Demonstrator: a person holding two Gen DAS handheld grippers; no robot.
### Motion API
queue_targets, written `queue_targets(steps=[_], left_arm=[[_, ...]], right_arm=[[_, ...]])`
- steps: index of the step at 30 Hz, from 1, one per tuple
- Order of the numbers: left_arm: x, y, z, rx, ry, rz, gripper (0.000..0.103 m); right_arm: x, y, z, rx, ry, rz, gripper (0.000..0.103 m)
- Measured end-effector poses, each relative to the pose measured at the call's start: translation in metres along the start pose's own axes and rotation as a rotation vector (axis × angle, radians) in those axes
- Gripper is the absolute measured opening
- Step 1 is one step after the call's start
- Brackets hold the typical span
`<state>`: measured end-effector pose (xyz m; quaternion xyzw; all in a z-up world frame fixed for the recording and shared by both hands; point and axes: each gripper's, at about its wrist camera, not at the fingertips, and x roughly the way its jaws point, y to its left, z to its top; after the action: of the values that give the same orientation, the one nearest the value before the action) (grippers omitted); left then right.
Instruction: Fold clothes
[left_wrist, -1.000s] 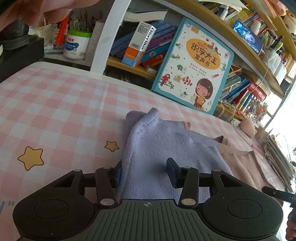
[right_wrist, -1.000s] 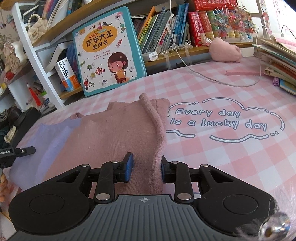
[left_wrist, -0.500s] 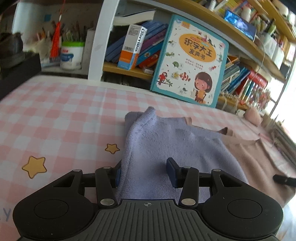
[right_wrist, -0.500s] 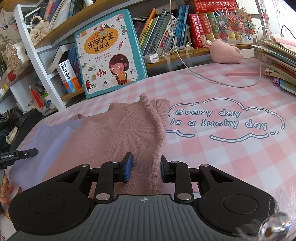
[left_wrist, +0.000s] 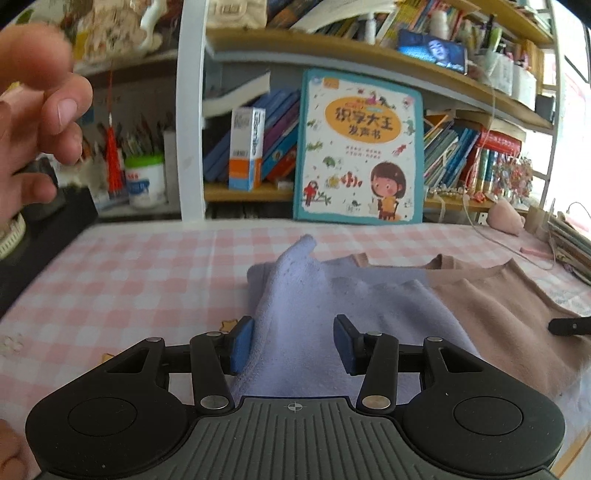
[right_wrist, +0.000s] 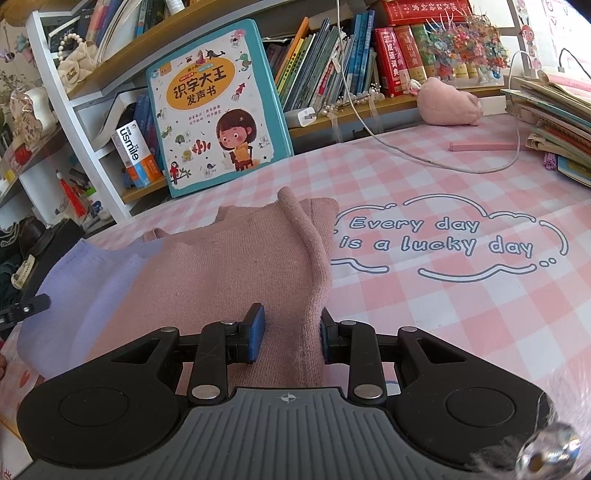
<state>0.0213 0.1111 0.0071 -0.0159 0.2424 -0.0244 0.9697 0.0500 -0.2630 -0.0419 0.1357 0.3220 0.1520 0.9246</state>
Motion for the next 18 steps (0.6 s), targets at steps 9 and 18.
queue_targets(steps=[9,18], left_arm=[[-0.028,0.002,0.001,-0.068,0.015,-0.034,0.048],[-0.037,0.026,-0.019,-0.219,0.185,-0.109,0.053]], right_arm=[[-0.001,-0.001,-0.002,0.001,-0.009,0.007,0.027],[-0.002,-0.001,-0.005,0.004,-0.03,0.008,0.027]])
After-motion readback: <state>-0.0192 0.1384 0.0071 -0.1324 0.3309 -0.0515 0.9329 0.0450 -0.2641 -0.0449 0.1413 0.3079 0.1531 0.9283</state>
